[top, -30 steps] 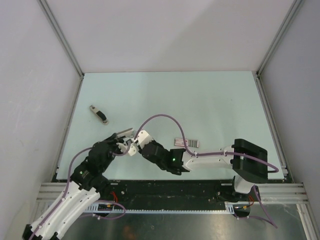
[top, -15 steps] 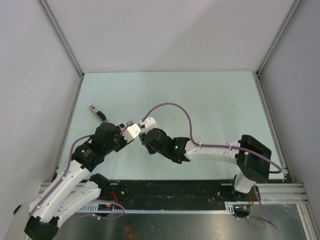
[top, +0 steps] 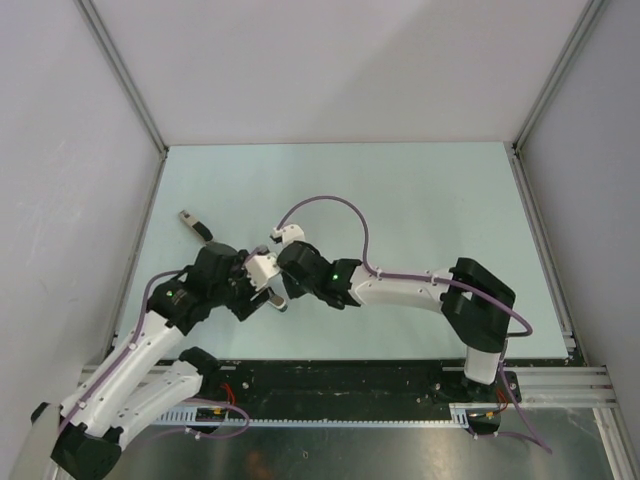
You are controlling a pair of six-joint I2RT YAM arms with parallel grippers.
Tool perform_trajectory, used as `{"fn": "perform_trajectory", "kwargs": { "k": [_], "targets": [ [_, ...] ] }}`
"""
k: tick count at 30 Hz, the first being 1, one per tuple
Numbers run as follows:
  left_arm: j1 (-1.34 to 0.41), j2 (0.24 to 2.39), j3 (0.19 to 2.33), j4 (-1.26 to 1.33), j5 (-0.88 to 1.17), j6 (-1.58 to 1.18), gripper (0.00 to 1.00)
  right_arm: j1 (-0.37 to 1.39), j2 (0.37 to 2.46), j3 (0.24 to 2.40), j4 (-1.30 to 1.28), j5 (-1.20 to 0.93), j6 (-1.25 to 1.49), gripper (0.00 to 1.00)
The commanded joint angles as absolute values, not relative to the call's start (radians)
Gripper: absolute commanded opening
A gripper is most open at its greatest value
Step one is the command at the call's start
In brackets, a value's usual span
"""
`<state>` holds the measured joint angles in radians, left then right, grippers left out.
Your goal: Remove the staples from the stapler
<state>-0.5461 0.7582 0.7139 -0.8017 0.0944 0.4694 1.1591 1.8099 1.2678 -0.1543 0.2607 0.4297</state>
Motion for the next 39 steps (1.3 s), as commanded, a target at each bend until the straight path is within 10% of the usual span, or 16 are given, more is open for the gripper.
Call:
{"fn": "perform_trajectory", "kwargs": {
  "k": [1,11,22,39],
  "targets": [
    [-0.432,0.739,0.804,-0.757,0.162,0.438,0.74,1.157,1.854,1.335,-0.203,0.260,0.471,0.00],
    [0.085,0.899,0.986,-0.721,0.360,0.465,0.80,1.170,1.928,1.448,-0.275,0.240,0.466,0.09],
    [0.220,1.139,1.035,-0.654,0.296,0.346,0.99,1.139,2.127,1.678,-0.424,0.154,0.470,0.30],
    [0.390,1.160,1.076,-0.644,0.373,0.242,1.00,1.028,2.647,2.493,-0.266,0.064,0.205,0.95]
  ]
}}
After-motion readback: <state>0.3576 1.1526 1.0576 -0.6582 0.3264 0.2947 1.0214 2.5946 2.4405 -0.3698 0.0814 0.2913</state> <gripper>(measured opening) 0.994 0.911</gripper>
